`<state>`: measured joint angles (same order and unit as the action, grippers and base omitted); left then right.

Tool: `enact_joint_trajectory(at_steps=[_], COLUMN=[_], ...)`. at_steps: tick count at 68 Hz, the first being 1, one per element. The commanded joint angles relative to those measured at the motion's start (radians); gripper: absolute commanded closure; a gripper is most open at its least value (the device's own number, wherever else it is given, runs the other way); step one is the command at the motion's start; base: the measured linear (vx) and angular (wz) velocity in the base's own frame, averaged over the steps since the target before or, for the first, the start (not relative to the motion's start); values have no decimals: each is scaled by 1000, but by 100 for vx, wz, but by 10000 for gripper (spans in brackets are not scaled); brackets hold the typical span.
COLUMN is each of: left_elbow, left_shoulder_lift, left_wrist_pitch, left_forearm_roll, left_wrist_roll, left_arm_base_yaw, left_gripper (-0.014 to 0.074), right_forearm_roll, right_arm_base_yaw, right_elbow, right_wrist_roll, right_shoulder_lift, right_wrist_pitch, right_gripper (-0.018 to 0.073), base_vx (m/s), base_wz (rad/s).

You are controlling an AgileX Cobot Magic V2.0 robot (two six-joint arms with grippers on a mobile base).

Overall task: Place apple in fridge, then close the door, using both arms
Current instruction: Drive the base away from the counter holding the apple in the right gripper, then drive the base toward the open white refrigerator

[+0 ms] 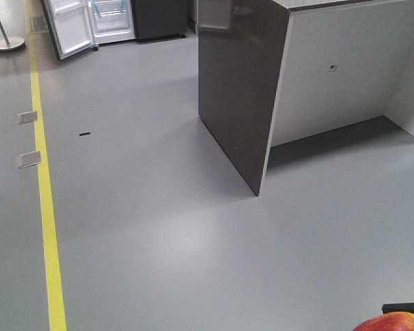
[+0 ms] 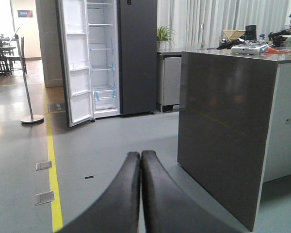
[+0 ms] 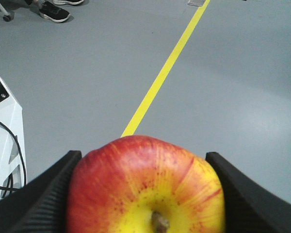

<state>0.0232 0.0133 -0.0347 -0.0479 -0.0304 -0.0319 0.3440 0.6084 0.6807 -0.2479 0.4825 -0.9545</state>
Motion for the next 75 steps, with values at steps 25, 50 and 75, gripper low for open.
enact_joint_trajectory(at_steps=[25, 50, 75], left_elbow=[6, 6, 6], left_shoulder_lift=[13, 13, 13], left_wrist_pitch=[75, 75, 75], left_forearm_roll=[-7, -7, -7], left_wrist_roll=[-9, -9, -9], left_arm_base_yaw=[-1, -1, -1], left_gripper=[603, 603, 603], right_forearm_roll=[38, 41, 40], right_arm_base_yaw=[-1, -1, -1], right_elbow=[26, 26, 26], right_wrist_roll=[-7, -7, -7], right_shoulder_lift=[5, 5, 5], right_wrist_pitch=[22, -38, -47], right_gripper=[368, 368, 368], base_vx=[11, 22, 26], base_wz=[4, 38, 23])
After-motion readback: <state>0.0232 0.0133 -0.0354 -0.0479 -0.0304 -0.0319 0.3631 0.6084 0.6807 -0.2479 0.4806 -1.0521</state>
